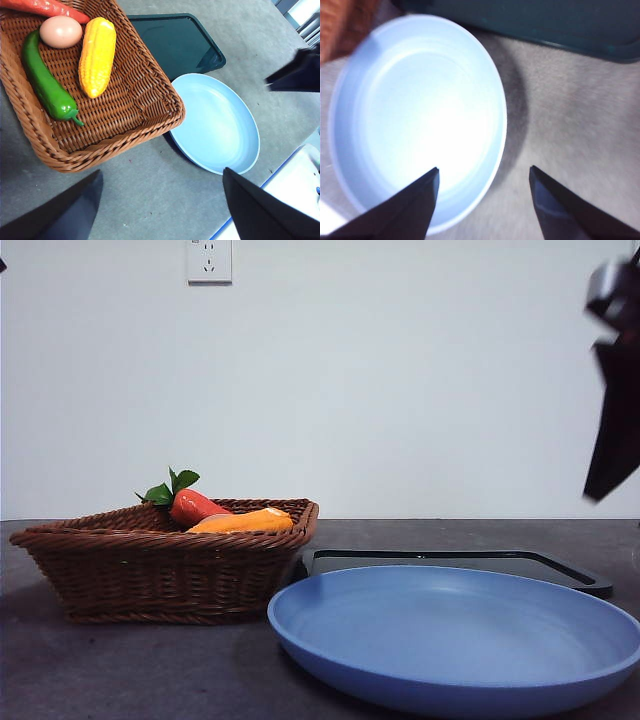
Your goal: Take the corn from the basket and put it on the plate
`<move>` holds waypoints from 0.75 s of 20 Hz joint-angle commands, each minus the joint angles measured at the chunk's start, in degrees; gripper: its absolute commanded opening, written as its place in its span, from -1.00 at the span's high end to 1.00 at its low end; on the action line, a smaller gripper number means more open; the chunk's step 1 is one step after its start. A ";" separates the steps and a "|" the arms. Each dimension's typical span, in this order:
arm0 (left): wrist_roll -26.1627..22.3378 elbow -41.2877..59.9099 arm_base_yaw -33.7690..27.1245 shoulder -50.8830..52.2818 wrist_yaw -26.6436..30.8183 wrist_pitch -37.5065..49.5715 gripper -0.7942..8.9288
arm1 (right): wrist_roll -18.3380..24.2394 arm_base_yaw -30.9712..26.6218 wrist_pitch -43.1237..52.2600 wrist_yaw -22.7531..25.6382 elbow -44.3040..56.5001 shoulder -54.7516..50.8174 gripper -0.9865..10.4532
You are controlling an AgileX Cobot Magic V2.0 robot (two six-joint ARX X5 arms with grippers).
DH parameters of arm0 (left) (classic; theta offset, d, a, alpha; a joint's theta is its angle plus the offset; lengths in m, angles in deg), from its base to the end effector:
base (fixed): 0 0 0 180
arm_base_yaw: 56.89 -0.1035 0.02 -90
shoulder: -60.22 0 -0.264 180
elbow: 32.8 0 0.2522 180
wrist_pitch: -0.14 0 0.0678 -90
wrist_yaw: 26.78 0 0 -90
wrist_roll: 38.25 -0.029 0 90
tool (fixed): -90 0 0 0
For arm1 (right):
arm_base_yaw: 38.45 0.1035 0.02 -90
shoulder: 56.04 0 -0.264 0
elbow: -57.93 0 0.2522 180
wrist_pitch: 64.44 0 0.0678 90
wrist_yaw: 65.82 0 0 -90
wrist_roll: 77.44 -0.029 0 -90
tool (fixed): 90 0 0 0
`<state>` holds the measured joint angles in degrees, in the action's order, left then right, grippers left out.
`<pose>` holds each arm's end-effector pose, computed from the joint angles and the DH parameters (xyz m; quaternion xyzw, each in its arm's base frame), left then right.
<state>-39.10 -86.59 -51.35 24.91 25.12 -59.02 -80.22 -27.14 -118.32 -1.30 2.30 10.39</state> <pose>0.1102 -0.0287 0.2770 -0.0910 0.3311 -0.3510 0.8712 0.1960 0.0519 0.2133 0.0854 0.5372 0.2537 0.7999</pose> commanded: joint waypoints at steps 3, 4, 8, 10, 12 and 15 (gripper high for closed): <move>0.04 -0.96 0.17 -0.35 -0.46 0.44 0.03 | -0.90 1.01 4.42 -0.04 -0.98 8.61 0.32; 0.04 -0.96 0.17 -0.35 -0.46 0.44 0.03 | -0.92 1.01 5.05 -0.04 -0.98 10.23 0.32; 0.02 -0.96 0.17 -0.35 -0.46 0.50 0.03 | -1.14 1.01 6.23 -0.11 -0.98 14.67 0.41; 0.02 -0.96 0.17 -0.35 -0.46 0.68 0.03 | -1.11 1.38 6.56 -1.16 -0.98 16.02 0.44; 0.04 -0.96 0.17 -0.35 -0.46 0.87 0.03 | -1.11 2.47 7.21 -2.14 -0.98 16.72 0.48; 0.07 -0.96 0.17 -0.39 -0.46 0.83 0.03 | -1.14 4.24 7.87 -1.62 -0.98 16.87 0.62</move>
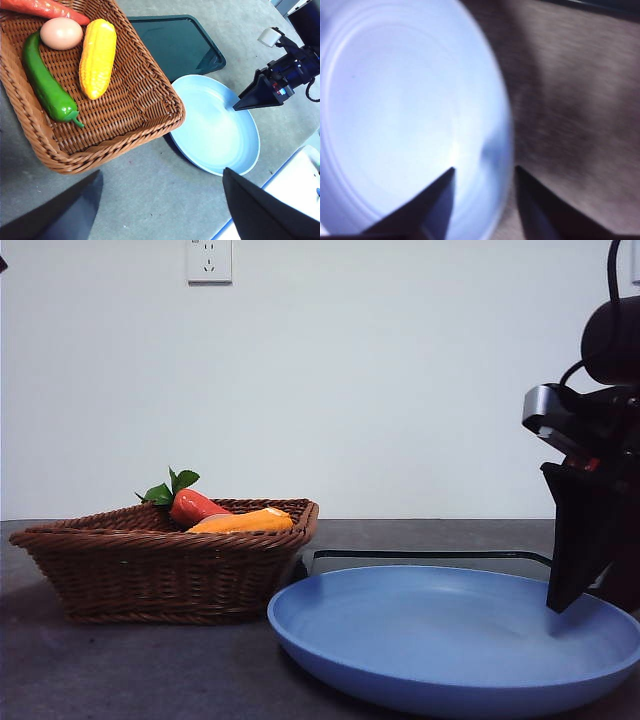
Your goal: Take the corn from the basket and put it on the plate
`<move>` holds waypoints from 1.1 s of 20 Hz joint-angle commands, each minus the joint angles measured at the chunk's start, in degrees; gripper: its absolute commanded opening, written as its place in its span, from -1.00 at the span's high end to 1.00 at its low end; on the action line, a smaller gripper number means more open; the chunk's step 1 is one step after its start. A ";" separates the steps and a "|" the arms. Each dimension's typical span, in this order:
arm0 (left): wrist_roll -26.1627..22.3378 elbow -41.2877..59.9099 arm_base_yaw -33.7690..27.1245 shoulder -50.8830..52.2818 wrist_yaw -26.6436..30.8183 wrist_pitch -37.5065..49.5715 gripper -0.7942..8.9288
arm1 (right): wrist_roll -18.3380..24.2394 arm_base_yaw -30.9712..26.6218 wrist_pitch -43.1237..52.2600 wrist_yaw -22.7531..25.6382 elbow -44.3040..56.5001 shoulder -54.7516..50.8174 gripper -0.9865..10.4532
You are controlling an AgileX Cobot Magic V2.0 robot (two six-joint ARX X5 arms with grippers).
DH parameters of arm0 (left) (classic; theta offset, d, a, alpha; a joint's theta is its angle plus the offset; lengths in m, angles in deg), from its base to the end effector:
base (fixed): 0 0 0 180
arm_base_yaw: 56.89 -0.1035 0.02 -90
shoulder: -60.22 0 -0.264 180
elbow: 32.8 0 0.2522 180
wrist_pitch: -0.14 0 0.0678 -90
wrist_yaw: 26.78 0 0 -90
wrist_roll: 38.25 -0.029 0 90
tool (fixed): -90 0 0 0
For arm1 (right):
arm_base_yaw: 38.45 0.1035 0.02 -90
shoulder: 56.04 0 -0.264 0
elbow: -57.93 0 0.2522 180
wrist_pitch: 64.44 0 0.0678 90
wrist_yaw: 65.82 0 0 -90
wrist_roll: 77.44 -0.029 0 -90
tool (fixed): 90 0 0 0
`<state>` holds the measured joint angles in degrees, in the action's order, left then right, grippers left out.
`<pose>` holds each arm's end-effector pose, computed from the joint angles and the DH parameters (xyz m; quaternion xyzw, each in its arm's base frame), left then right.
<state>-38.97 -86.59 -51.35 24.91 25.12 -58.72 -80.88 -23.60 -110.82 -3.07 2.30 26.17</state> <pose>0.1105 -0.0287 0.2773 -0.0913 0.3291 -0.3509 0.8719 0.2259 0.0736 0.1627 0.0867 0.5995 0.2709 0.7481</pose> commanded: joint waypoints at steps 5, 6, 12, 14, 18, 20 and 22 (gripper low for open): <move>0.13 -0.96 0.17 -0.44 -0.46 0.63 0.03 | -1.09 1.18 0.44 2.38 -0.98 1.46 0.83; 0.24 -0.96 0.17 -0.63 -0.44 0.98 0.03 | -1.09 1.18 0.44 2.93 -0.98 1.46 0.83; 1.81 -1.09 2.14 -3.10 1.14 5.57 0.03 | -1.95 0.90 -1.40 3.30 -2.25 -1.31 0.83; 1.81 -1.88 3.87 -5.60 3.39 7.63 0.03 | -1.81 0.11 -4.94 3.43 -3.63 -4.50 0.83; 1.55 -5.16 8.55 -13.84 8.07 12.22 0.03 | -1.01 -2.51 -11.13 5.18 -5.14 -13.35 0.83; 1.27 -7.04 11.30 -19.08 11.10 15.63 0.03 | -1.01 -4.22 -13.07 5.16 -5.14 -17.64 0.83; -0.85 -9.92 13.79 -25.57 14.99 17.73 0.03 | -1.03 -5.86 -14.69 5.09 -5.14 -21.53 0.83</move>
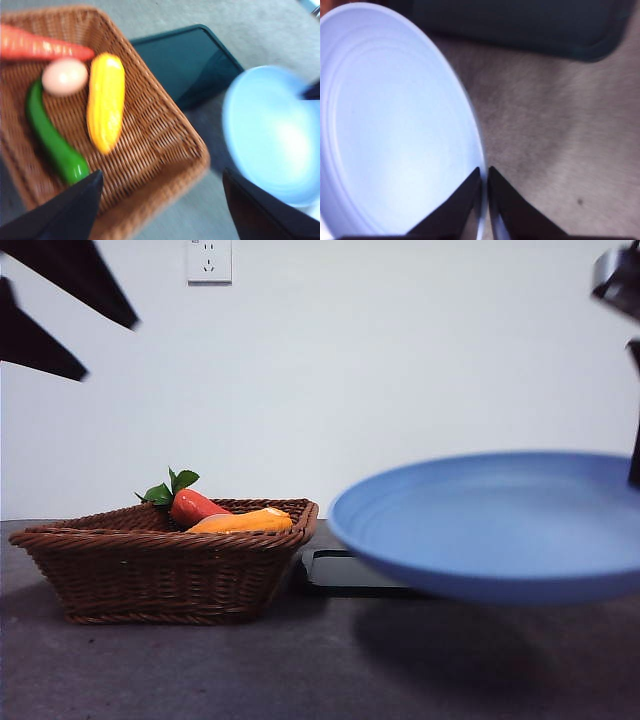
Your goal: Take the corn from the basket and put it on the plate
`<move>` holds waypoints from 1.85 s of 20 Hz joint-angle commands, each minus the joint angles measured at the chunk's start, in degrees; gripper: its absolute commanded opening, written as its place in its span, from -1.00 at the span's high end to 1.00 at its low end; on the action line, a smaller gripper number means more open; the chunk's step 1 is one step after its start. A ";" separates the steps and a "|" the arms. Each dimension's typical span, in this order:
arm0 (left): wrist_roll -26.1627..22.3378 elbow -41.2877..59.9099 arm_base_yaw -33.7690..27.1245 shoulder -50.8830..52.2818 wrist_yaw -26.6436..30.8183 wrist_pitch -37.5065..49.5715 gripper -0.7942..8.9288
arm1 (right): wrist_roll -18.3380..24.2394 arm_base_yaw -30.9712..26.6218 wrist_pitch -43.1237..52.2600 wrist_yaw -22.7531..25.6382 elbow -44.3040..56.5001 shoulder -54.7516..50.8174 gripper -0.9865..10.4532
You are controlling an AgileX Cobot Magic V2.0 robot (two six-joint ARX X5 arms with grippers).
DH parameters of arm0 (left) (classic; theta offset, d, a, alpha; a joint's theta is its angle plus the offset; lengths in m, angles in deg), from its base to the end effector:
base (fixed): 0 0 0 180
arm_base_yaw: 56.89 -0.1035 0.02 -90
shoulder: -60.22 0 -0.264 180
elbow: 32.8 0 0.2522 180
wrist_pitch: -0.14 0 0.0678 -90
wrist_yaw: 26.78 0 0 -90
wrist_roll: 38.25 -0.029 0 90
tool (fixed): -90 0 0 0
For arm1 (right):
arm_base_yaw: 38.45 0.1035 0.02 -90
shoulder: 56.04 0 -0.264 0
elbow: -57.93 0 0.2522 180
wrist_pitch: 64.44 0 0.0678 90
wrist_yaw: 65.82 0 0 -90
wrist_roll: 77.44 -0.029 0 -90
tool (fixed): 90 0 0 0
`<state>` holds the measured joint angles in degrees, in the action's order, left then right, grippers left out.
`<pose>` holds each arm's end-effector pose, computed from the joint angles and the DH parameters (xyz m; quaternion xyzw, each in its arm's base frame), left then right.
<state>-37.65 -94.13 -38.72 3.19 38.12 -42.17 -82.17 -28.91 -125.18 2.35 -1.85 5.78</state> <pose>0.1880 -0.0747 0.2860 -0.0243 0.3269 -0.3469 0.8788 0.1863 0.0422 0.2430 0.0896 0.5270 0.2092 0.8189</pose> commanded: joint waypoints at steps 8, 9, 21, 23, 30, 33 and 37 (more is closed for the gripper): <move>-8.11 -19.41 6.58 -30.01 9.38 -0.13 0.04 | -0.24 -2.84 -1.36 -0.70 -1.03 -6.88 0.83; -8.96 -21.64 6.95 -33.00 11.45 -1.07 0.04 | -0.24 -2.84 -1.36 -0.68 -1.03 -6.88 0.83; -11.74 -27.28 8.11 -48.37 15.08 -2.08 0.04 | -0.24 -3.06 -0.13 -0.66 -1.03 -6.86 0.83; -11.74 -27.28 8.15 -49.88 15.08 -1.75 0.05 | -0.24 -3.06 0.04 -0.66 -1.03 -6.86 0.83; -11.47 -27.30 8.59 -50.66 15.06 -1.77 0.43 | -0.26 -3.06 1.01 -0.66 -1.03 -6.86 0.83; -10.64 -27.54 8.59 -50.31 14.97 -2.43 0.44 | -0.42 -3.06 1.14 -0.63 -1.03 -6.84 0.83; -9.99 -29.00 8.50 -47.52 14.10 -4.17 0.44 | -0.90 -3.06 1.18 -0.61 -1.03 -6.51 0.83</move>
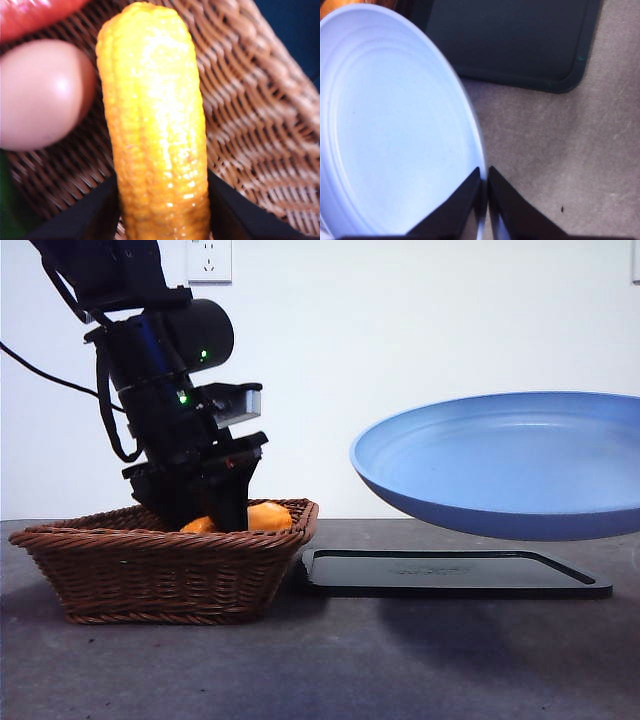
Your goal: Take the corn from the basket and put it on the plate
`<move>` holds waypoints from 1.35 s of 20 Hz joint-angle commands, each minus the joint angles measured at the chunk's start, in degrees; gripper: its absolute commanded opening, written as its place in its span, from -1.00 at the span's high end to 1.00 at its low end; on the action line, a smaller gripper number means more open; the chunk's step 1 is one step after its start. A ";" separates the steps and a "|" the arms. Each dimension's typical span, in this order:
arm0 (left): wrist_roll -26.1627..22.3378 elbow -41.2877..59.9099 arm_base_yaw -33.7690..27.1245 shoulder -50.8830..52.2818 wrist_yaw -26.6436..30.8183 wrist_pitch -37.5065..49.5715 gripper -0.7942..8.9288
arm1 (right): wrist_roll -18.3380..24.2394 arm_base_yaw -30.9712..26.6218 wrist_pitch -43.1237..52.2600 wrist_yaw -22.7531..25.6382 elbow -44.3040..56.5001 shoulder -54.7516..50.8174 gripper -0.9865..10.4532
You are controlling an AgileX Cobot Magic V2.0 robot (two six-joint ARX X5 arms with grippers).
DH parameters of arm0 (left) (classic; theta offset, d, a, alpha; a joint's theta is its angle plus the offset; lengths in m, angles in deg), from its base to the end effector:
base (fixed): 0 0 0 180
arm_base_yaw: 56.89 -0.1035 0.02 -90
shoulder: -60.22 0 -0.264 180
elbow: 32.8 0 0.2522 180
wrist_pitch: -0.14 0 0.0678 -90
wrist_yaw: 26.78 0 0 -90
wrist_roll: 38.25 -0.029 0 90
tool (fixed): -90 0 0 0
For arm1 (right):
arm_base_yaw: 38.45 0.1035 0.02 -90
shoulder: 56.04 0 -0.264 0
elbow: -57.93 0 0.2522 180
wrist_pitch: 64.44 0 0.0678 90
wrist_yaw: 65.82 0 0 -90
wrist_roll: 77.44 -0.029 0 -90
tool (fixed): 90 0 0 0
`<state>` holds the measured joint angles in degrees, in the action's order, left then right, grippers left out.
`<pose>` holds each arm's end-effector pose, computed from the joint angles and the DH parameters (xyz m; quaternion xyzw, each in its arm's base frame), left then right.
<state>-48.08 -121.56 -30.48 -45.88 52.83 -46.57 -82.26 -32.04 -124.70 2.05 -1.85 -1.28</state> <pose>0.3345 -0.1720 0.1954 0.1425 0.5003 -0.3116 0.7952 0.1706 0.0302 0.2634 0.0995 0.4680 0.1989 0.8553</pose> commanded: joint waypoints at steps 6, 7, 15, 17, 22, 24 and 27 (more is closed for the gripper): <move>3.26 -1.60 0.39 11.98 -11.80 1.25 0.44 | -3.41 0.07 4.11 -0.83 -1.03 6.69 0.83; 3.50 -1.60 0.72 13.27 -14.03 1.11 0.44 | -3.85 0.07 5.01 -1.77 -1.03 8.28 0.83; 1.20 -1.57 10.47 12.07 -22.45 1.53 0.44 | -11.63 0.04 17.14 -14.43 -1.03 19.37 0.83; 0.35 -1.57 12.90 9.57 -21.90 2.01 0.44 | -11.93 0.04 17.53 -14.86 -1.03 19.82 0.83; -0.20 -1.57 15.52 4.98 -21.03 2.56 0.44 | -11.69 0.02 17.53 -15.41 -1.03 19.80 0.83; -0.24 -1.57 15.67 4.68 -21.03 2.54 0.42 | -11.52 0.02 17.57 -15.41 -1.03 19.82 0.83; -0.15 -1.57 16.00 4.68 -21.03 2.51 0.18 | -11.17 0.02 17.57 -15.34 -1.03 19.80 0.83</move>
<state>-47.40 -122.18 -15.09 -40.00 31.78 -44.45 -93.36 -32.13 -107.78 -12.51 -1.85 17.95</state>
